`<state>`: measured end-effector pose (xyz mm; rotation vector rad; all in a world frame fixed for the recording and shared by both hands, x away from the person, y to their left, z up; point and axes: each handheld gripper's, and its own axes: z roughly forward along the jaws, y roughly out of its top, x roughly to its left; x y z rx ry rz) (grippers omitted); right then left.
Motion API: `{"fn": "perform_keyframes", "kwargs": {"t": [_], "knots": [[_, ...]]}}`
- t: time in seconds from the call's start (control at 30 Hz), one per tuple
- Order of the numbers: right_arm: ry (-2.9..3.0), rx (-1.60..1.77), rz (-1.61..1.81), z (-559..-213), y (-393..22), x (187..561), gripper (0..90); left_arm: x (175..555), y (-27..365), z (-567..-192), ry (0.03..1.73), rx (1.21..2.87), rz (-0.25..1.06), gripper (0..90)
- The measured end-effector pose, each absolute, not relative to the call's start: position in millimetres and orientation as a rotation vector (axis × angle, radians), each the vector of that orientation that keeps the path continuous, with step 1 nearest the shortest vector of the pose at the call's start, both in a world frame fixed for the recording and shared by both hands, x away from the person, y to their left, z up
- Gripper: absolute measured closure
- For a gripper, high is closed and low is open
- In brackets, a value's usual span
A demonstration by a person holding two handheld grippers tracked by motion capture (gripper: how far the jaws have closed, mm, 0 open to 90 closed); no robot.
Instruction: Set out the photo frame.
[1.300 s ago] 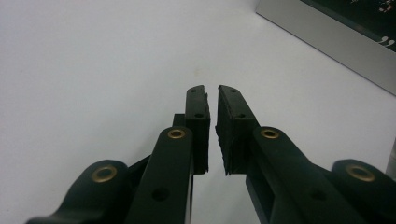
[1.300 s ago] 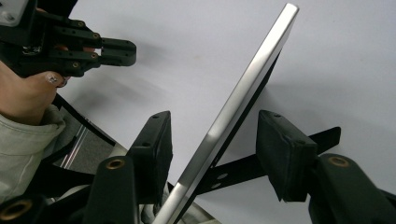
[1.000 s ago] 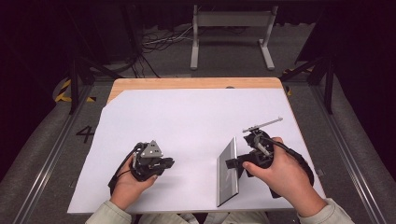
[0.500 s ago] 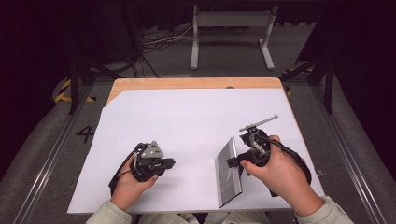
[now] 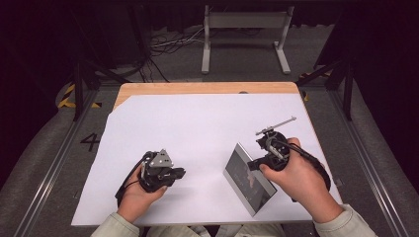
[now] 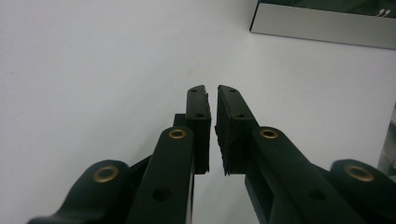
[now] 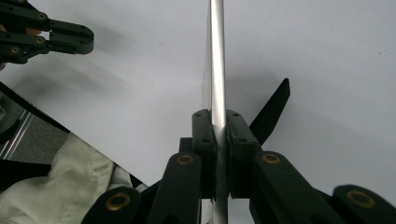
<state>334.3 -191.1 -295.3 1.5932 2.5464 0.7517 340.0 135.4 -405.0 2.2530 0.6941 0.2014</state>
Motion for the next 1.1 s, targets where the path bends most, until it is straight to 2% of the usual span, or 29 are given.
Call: {"fn": "perform_keyframes", "kwargs": {"t": [0.57,1.1], "knots": [[2.665,1.430,0.748,-276.9,-192.4,348.5,84.8,339.5,137.4,-404.8,0.701,2.248,0.206,83.7],[2.853,1.053,0.762,-257.2,-190.2,378.6,84.8,336.8,145.8,-405.2,0.730,2.242,0.214,83.4]]}}
